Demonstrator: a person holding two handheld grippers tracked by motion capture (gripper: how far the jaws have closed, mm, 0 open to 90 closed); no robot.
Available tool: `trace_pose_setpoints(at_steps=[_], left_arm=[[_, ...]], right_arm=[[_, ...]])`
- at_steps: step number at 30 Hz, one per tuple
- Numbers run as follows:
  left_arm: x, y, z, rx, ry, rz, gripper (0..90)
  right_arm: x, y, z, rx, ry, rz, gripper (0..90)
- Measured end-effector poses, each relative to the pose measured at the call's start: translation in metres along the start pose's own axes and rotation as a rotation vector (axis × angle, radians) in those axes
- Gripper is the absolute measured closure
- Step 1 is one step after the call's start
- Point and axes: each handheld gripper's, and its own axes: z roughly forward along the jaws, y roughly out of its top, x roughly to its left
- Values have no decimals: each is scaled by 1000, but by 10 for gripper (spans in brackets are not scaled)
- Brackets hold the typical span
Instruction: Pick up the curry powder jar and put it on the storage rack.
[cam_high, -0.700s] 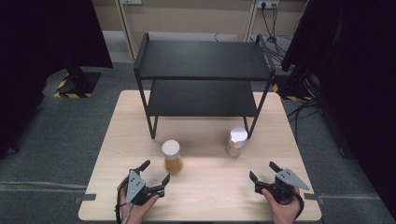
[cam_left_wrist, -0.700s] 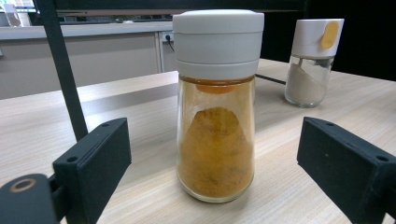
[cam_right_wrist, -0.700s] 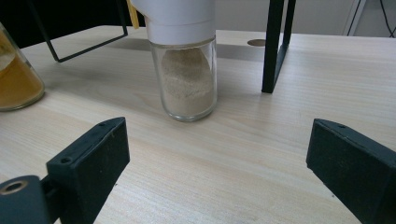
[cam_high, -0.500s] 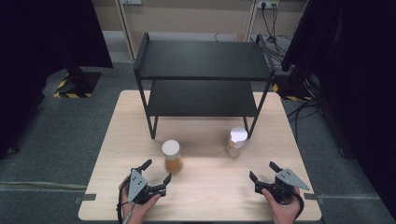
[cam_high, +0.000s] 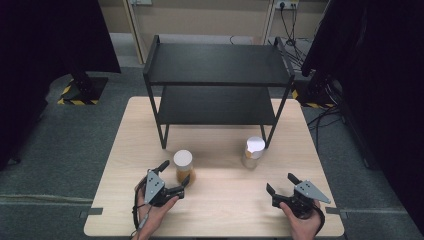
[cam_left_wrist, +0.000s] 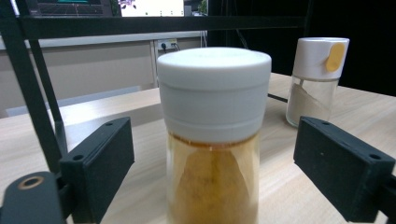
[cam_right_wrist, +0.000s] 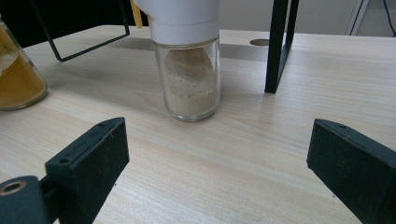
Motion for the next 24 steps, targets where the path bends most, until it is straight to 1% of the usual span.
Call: trace_pose_setpoints(at_steps=[4,9,11,17,24], left_arm=[[0,2,9,3,-5,6,152],[0,2,16,6,-4,-2,195],[0,2,17,3,-3,-10,210],[0,4,20,0,-7,-9,261],[0,4,21,-3,0,-15,331]], right_arm=[[0,0,0,0,2,3,55],[-1,0,0,1,4,3,55],[-1,0,0,2,5,4,54],[-1,1,1,3,8,2,53],[-2,1,1,4,9,2,53]])
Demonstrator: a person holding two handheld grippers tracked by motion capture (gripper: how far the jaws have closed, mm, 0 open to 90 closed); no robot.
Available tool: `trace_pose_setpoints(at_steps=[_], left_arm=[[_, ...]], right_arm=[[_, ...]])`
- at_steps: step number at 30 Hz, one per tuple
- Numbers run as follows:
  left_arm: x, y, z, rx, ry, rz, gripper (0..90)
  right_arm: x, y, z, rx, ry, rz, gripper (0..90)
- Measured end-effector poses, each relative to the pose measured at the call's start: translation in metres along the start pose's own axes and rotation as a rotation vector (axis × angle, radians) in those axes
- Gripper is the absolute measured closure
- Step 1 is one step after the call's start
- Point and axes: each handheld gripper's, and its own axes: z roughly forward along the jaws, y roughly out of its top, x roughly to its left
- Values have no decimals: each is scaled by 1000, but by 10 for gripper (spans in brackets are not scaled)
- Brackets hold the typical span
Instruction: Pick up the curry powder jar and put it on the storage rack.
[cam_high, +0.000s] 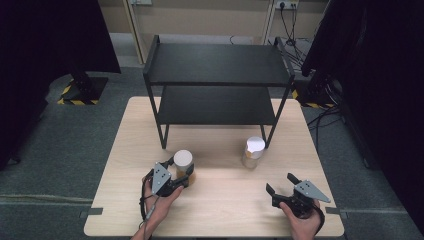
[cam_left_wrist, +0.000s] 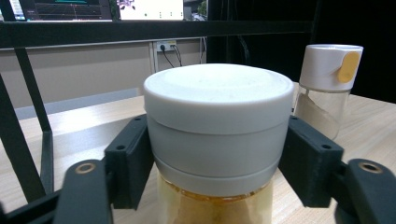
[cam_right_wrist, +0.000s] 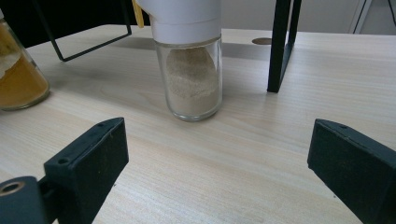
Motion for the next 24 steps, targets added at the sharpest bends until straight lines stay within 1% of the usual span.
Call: trace_pose_setpoints(at_steps=[6,11,12,24], left_arm=[[-1,3,0,8,2,-3,336],[0,7,-1,24,0,-5,337],[-1,7,-1,21,-3,-13,337],[-5,25,-6,-32,-6,-18,337]], right_arm=[[0,0,0,0,-1,1,52],[0,0,0,2,-1,2,52],[0,0,0,2,-1,2,52],[1,0,0,2,-5,0,51]])
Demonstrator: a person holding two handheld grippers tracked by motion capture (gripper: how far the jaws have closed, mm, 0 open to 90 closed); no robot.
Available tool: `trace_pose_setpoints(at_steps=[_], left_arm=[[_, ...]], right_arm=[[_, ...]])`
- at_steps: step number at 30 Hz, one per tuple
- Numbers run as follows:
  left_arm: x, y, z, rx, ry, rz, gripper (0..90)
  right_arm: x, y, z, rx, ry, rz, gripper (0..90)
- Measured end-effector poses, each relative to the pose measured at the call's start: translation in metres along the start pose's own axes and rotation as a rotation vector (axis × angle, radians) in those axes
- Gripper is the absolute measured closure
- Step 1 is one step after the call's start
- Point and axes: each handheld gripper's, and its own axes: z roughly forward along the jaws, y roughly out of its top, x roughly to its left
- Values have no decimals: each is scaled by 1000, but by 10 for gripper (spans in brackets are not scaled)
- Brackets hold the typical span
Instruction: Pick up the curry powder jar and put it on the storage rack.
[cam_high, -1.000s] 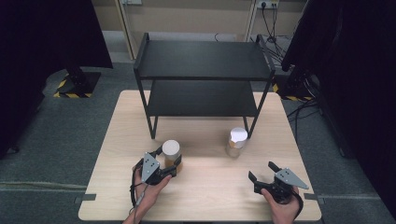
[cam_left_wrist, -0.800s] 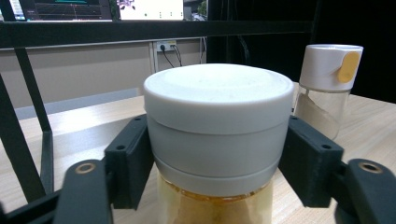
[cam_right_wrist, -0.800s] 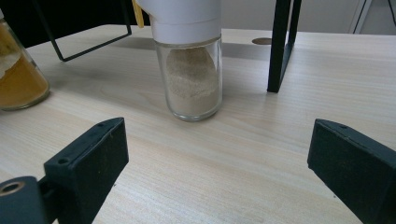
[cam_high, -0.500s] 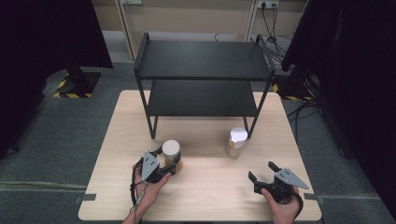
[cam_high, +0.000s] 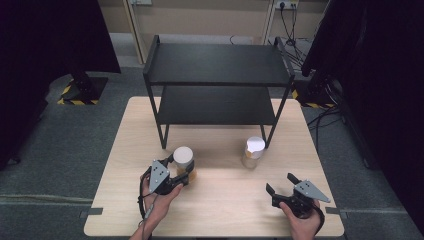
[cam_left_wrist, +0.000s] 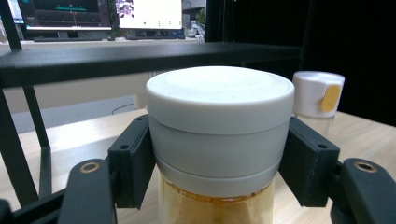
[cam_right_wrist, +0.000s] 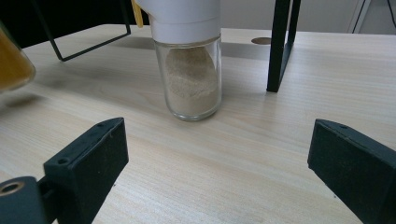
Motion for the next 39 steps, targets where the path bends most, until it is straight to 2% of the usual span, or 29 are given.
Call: trace_pose_setpoints(at_steps=[13,28,39], left_arm=[[-1,31,1,-59,35,26,337],[1,67,9,-120,58,22,338],[0,90,17,-161,72,39,338]], right_arm=[[0,0,0,0,-1,3,51],[1,0,0,2,-5,4,52],[0,1,0,4,-5,10,52]])
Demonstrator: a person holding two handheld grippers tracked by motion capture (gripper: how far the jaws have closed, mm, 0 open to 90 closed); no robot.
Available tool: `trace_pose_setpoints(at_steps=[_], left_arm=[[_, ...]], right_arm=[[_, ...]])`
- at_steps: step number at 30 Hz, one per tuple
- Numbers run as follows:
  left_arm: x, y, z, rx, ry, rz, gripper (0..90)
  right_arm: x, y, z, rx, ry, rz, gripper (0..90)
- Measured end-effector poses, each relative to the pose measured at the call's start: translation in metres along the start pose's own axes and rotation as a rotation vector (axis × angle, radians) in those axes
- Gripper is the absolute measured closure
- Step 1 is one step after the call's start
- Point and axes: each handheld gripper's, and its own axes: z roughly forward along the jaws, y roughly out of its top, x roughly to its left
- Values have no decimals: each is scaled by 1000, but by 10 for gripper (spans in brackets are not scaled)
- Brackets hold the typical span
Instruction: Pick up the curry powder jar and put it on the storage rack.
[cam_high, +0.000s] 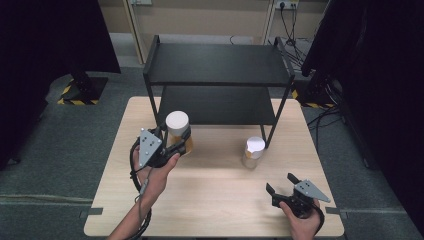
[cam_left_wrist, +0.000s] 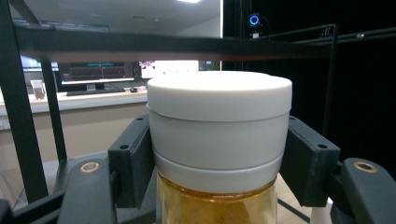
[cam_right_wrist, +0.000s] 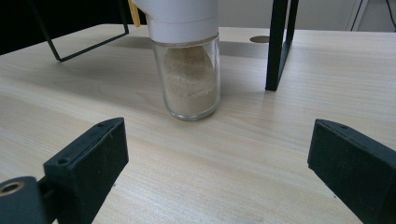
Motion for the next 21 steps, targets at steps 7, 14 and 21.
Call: trace_pose_setpoints(at_steps=[7,14,21], left_arm=[[2,12,5,-21,11,-3,338],[7,27,10,-38,25,11,338],[10,39,16,-39,35,19,338]], right_arm=[[0,0,0,-1,1,-1,52],[0,0,0,1,0,-1,52],[0,0,0,2,1,1,52]])
